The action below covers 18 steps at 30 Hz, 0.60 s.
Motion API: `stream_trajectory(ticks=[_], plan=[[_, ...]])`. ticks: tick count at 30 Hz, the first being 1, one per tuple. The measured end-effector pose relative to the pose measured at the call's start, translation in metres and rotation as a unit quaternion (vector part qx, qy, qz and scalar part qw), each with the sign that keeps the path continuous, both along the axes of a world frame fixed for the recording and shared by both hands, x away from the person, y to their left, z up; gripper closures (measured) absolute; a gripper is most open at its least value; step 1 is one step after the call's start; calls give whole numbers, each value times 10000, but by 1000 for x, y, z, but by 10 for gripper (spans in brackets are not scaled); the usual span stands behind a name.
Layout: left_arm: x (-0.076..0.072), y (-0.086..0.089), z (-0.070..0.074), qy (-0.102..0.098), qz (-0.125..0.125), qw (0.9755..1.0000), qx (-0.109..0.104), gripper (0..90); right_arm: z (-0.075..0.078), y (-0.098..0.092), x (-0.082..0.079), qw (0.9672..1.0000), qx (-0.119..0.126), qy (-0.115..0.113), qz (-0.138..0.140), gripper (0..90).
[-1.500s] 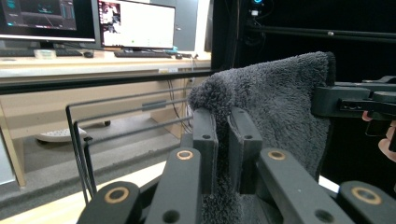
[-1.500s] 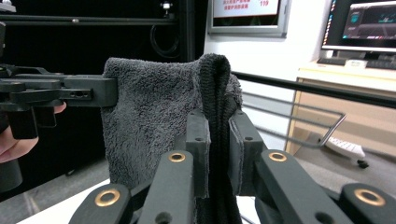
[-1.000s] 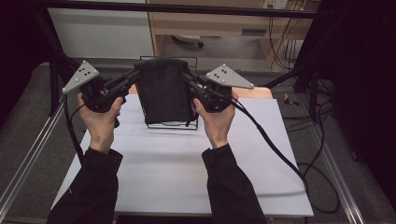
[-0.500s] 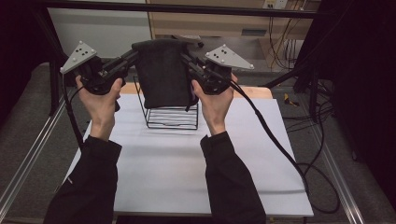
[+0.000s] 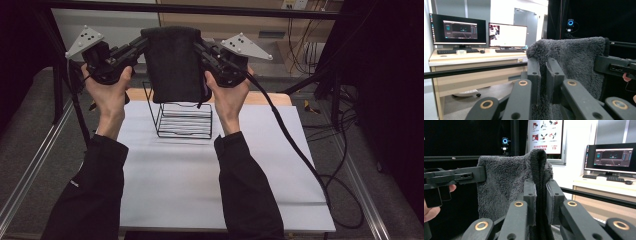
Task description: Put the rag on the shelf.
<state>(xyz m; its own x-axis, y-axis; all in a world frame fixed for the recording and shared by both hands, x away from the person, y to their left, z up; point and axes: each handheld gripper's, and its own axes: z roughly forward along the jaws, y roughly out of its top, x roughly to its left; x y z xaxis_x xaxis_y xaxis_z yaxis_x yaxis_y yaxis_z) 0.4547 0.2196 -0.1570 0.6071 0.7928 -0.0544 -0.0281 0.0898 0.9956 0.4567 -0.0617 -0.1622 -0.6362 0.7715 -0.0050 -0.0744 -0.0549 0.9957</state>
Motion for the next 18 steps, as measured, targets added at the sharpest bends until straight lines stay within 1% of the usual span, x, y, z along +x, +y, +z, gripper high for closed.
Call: stream_trajectory(ticks=[2,5,8,10,12,14,17,18], plan=[[3,0,4,4,23,10000,-4,824,3,0,3,10000,-11,-16,-20,807],[6,1,11,-18,57,10000,49,823,9,2,7,10000,42,-11,-12,807],[11,0,20,-25,188,9998,108,823,13,3,10,10000,67,-45,-18,807],[14,-1,24,-13,223,9997,67,823,16,4,13,10000,74,-63,-18,807],[16,-1,27,-21,257,9996,101,823,19,5,15,9999,68,-85,-47,807],[19,-2,29,-36,265,9996,91,823,22,6,17,9999,61,-105,-78,807],[25,-3,31,-48,249,9997,32,823,26,6,22,9999,92,-89,-109,806],[27,-3,31,-17,252,9997,22,823,27,6,24,9998,89,-107,-123,807]])
